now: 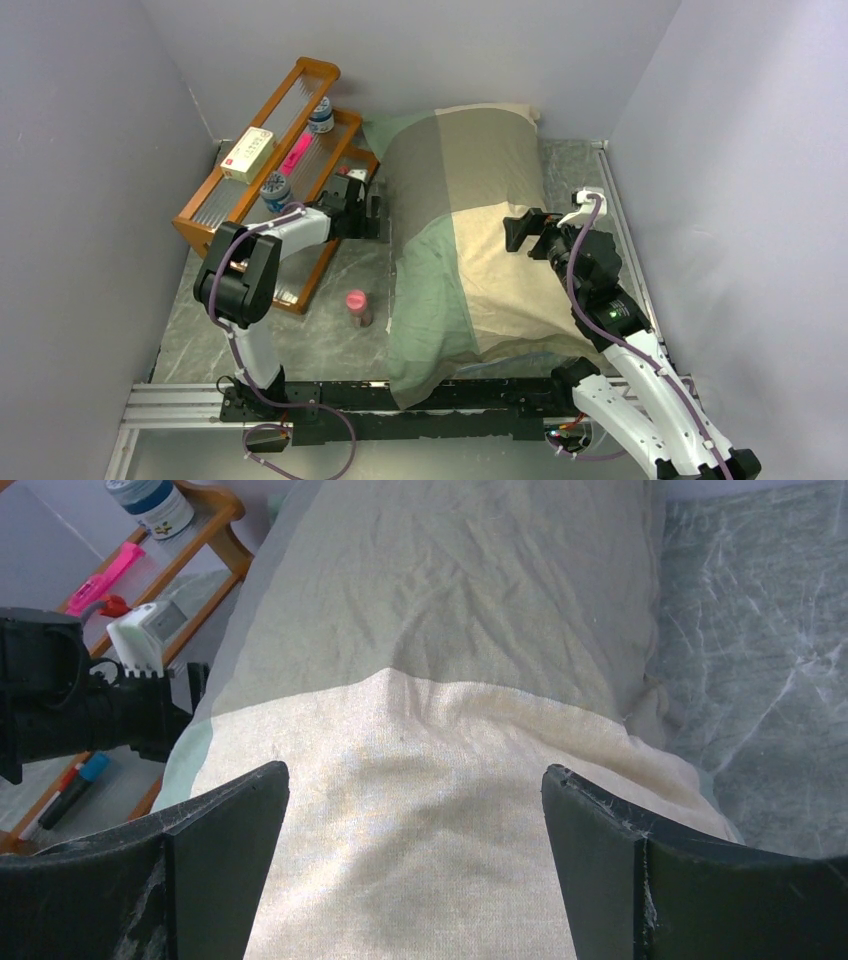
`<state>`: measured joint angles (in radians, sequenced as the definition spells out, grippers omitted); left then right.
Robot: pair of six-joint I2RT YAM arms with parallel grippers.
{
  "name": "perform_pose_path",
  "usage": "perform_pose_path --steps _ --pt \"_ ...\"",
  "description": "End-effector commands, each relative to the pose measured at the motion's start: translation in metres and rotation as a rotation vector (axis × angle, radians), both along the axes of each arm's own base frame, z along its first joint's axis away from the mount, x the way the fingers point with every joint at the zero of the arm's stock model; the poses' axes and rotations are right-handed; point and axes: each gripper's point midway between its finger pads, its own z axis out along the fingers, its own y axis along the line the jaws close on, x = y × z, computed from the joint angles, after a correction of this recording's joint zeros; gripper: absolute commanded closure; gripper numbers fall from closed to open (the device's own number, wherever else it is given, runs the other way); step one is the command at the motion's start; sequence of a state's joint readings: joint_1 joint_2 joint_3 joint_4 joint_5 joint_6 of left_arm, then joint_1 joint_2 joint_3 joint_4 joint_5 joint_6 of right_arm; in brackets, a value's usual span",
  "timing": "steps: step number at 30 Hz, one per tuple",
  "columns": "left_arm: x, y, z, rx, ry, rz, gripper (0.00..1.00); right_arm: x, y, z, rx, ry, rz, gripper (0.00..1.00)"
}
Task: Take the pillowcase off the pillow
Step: Move the distractor to the center of the board.
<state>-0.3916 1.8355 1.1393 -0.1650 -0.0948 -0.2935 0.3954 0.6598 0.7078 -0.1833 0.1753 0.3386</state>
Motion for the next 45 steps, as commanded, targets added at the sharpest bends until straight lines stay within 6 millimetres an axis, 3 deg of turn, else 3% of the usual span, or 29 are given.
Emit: perform_pose_path --steps 1,10,13,17,22,27,32,36,40,45 --pt "0.023 0.054 0.002 0.073 -0.035 0.156 0.10 0.001 -0.001 0.007 -0.011 -0.029 -0.007 0.00" --pt "0.041 0.082 0.010 0.079 -0.038 0.212 0.10 -0.001 0.000 0.008 -0.020 -0.028 0.000 0.00" --pt "0.045 0.082 0.014 0.076 -0.038 0.206 0.11 -0.002 0.001 0.008 -0.022 -0.026 0.006 0.00" --pt "0.039 0.060 0.033 -0.026 -0.050 0.133 0.12 -0.003 0.003 0.009 -0.023 -0.025 0.018 0.00" --pt "0.018 0.026 0.087 -0.137 -0.126 0.024 0.11 -0.002 0.006 0.009 -0.024 -0.020 0.031 0.00" --pt "-0.021 -0.003 0.136 -0.202 -0.176 -0.121 0.10 -0.002 0.008 0.010 -0.025 -0.021 0.046 0.00" --pt "-0.088 -0.040 0.164 -0.245 -0.172 -0.300 0.09 -0.003 0.010 0.011 -0.025 -0.020 0.053 0.00" --pt "-0.152 -0.067 0.172 -0.297 -0.136 -0.416 0.10 -0.002 0.009 0.007 -0.025 -0.016 0.047 0.00" --pt "-0.206 -0.071 0.166 -0.296 -0.082 -0.469 0.10 -0.002 0.012 0.006 -0.025 -0.011 0.054 0.00" --pt "-0.255 -0.070 0.161 -0.355 -0.010 -0.516 0.10 -0.002 0.013 0.006 -0.026 -0.009 0.058 0.00"
